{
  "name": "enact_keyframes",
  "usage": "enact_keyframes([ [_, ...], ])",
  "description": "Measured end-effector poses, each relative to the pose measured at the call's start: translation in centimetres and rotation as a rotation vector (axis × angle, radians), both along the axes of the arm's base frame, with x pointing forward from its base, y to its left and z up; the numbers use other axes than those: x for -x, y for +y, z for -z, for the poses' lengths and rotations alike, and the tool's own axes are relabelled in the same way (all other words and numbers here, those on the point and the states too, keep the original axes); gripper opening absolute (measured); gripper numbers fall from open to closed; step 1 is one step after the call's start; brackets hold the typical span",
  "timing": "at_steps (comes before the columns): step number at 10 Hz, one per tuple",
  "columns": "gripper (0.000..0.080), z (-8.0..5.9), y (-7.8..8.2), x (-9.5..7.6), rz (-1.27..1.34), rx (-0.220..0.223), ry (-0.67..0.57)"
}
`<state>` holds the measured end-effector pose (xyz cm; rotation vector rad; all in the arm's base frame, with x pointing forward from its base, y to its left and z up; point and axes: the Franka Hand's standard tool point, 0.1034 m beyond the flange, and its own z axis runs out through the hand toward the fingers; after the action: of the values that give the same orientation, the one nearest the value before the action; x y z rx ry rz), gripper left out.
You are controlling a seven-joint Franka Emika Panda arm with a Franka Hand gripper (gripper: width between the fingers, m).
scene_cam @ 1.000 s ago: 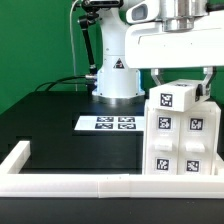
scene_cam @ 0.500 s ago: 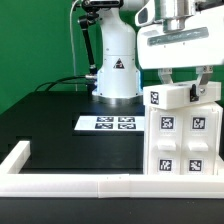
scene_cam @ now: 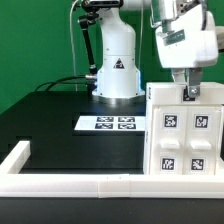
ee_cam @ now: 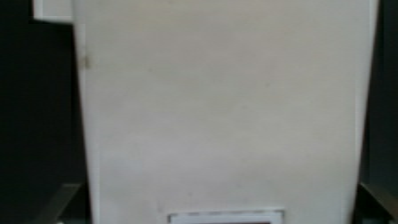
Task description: Assemble cabinet
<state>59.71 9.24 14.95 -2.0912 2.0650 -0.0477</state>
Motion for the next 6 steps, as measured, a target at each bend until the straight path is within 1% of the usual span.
enact_keyframes([
  [2, 0.0556, 0.02, 0.04, -0.08, 0.097, -0.028, 0.007],
  [3, 0.0556, 0.02, 0.07, -0.08, 0.099, -0.033, 0.007],
  [4, 0.0636, 0.03, 0.11, -0.08, 0.08, -0.03, 0.005],
  [5, 0.0636, -0.17, 0.14, -0.12, 0.056, -0.029, -0.001],
  [6, 0.0767, -0.66, 0.29, -0.19, 0.051, -0.038, -0.009],
])
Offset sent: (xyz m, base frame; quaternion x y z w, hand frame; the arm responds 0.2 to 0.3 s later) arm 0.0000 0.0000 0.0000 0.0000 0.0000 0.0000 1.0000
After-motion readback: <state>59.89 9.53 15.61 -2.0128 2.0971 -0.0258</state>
